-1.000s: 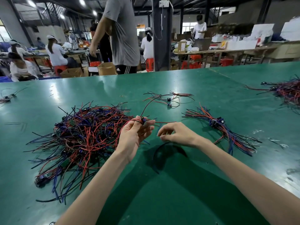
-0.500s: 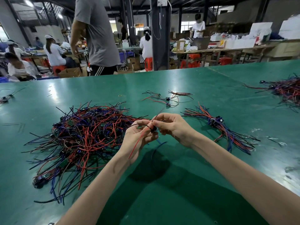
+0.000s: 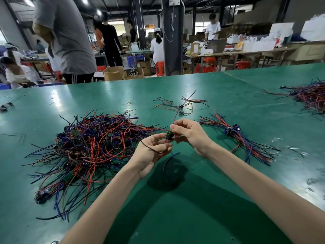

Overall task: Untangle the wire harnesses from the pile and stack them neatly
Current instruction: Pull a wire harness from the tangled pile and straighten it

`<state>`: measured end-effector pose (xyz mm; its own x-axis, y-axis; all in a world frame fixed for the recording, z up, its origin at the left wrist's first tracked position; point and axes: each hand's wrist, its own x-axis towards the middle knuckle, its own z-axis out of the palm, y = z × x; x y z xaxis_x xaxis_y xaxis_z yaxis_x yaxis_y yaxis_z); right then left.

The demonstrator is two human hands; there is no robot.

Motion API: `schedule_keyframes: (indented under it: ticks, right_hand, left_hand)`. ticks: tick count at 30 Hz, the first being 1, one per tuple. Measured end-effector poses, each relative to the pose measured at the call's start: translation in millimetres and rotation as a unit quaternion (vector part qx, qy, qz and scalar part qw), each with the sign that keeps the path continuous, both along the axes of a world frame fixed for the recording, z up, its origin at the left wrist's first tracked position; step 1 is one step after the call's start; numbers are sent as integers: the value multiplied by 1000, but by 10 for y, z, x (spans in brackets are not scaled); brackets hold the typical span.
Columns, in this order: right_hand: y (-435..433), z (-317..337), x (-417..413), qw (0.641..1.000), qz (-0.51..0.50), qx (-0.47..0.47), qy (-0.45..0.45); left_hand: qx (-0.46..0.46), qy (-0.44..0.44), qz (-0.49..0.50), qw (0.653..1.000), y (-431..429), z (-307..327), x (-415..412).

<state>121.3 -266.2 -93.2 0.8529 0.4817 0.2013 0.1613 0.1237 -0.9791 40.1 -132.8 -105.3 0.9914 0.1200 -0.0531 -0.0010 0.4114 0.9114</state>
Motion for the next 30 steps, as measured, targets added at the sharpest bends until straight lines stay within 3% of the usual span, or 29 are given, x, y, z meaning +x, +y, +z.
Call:
schedule_keyframes:
  ticks: [6, 11, 15, 18, 23, 29, 30]
  right_hand:
    - [-11, -16, 34, 998, -21, 21, 59]
    - [-43, 11, 23, 994, 88, -21, 60]
    - [0, -9, 70, 998, 7, -49, 47]
    - [4, -66, 126, 991, -21, -125, 31]
    - [18, -136, 145, 968, -29, -247, -23]
    - [-41, -131, 213, 951, -76, -299, -32]
    - [-40, -134, 220, 950, -77, -300, -28]
  left_hand:
    - [63, 4, -19, 998, -16, -3, -24]
    - [121, -19, -5, 992, -19, -58, -27]
    - [246, -16, 21, 969, 48, -92, 6]
    - [435, -32, 24, 900, 110, -152, 30]
    - [684, -72, 39, 724, 131, -286, 21]
    - [772, -55, -45, 632, 159, -250, 164]
    - [774, -62, -40, 629, 154, -235, 180]
